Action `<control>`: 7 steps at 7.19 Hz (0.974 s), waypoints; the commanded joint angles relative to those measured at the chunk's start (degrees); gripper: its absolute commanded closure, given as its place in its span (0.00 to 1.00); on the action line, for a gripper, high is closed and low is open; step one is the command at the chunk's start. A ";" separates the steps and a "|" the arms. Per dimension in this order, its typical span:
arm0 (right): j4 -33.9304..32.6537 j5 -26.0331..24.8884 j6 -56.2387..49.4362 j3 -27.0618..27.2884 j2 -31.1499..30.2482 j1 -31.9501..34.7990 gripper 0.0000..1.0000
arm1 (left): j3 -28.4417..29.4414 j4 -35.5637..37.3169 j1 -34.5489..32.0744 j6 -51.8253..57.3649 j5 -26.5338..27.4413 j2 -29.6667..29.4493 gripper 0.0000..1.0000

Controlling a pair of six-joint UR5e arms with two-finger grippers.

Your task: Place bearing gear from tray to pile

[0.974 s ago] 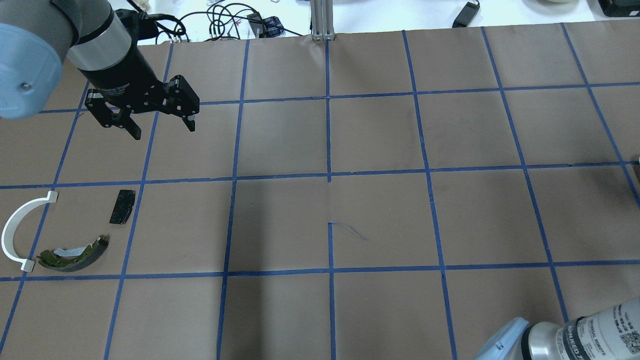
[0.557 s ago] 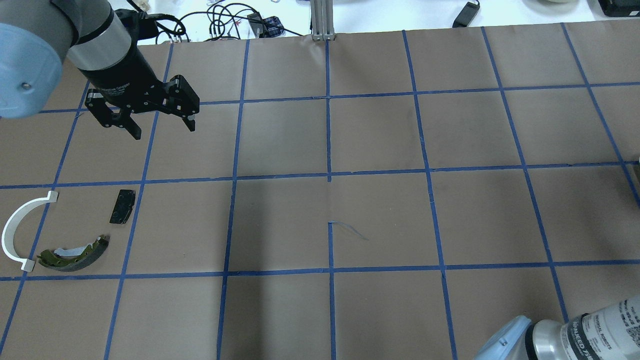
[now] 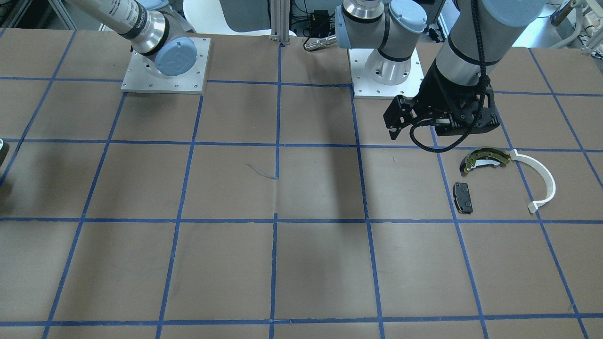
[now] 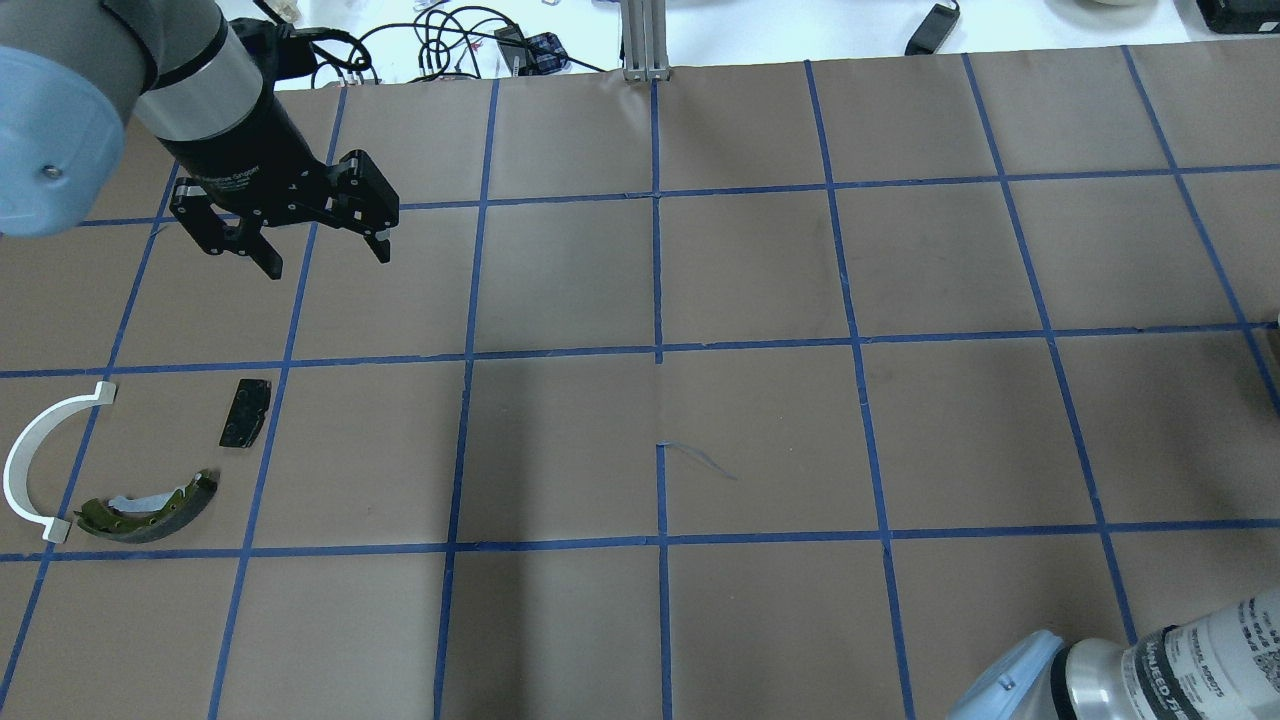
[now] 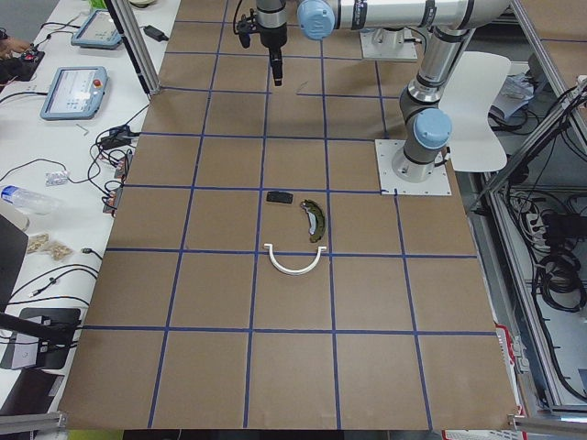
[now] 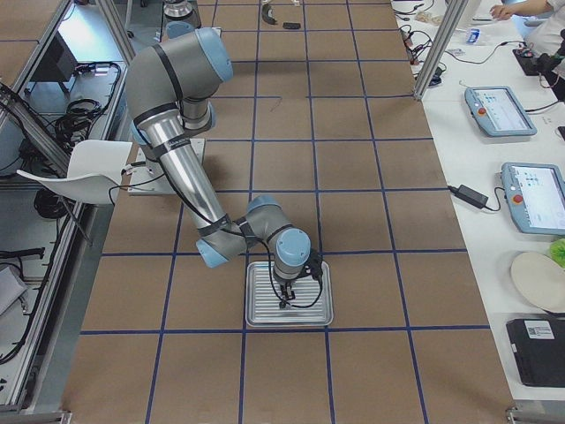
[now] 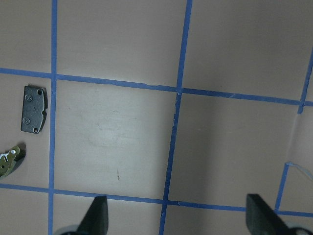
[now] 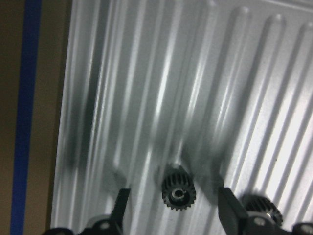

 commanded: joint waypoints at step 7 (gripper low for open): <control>8.10 1.37 13.88 0.29 -9.79 8.38 0.98 | 0.00 -0.10 0.00 0.00 0.00 0.04 0.00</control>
